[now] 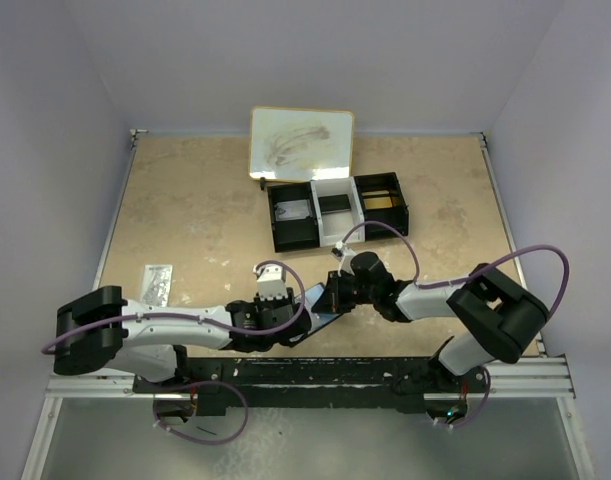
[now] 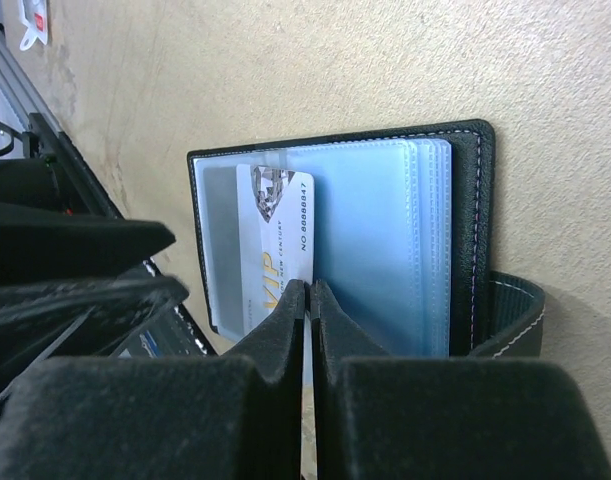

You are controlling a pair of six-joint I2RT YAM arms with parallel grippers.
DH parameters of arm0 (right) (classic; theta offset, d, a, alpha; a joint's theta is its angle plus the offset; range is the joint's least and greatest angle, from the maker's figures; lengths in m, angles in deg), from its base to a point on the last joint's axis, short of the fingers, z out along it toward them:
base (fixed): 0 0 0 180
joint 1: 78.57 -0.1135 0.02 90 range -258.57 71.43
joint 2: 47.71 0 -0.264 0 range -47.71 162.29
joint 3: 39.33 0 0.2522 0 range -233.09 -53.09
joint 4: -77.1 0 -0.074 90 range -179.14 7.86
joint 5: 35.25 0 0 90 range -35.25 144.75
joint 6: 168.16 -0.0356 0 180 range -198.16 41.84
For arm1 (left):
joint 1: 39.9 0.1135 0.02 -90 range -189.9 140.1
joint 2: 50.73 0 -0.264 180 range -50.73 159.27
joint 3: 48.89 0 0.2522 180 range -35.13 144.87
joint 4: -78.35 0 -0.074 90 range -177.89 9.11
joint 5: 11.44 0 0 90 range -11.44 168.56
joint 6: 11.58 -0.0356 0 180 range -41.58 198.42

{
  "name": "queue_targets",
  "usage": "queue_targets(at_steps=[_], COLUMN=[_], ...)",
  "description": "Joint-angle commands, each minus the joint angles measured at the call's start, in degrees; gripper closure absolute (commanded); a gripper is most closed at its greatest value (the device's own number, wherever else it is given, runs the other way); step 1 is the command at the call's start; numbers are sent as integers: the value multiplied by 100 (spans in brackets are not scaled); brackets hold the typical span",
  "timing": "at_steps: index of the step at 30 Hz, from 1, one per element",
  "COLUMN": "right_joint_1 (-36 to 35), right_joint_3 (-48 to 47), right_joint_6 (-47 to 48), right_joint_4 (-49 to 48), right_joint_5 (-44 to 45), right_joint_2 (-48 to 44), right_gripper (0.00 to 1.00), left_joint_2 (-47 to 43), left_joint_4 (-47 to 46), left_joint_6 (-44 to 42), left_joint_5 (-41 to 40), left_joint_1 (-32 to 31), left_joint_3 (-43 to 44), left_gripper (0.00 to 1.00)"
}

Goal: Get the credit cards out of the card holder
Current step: Remove the credit card from the card holder.

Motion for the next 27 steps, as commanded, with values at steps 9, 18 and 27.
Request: queue_targets(at_steps=[9,18,27], right_joint_1=[39,39,39], right_joint_3=[139,134,126], right_joint_6=[-50,-85,-96], right_joint_4=[-174,-554,-1177], right_joint_5=[95,-330,-1002], right_joint_2=[81,217,617], right_gripper=[96,89,80], left_joint_2=[275,350,514], left_joint_4=[-1041,-1214,-1180], left_joint_6=[292,474,451], left_joint_5=[186,318,355], left_joint_1=[-50,-50,-48], left_joint_3=[-156,-516,-526], left_gripper=[67,72,82])
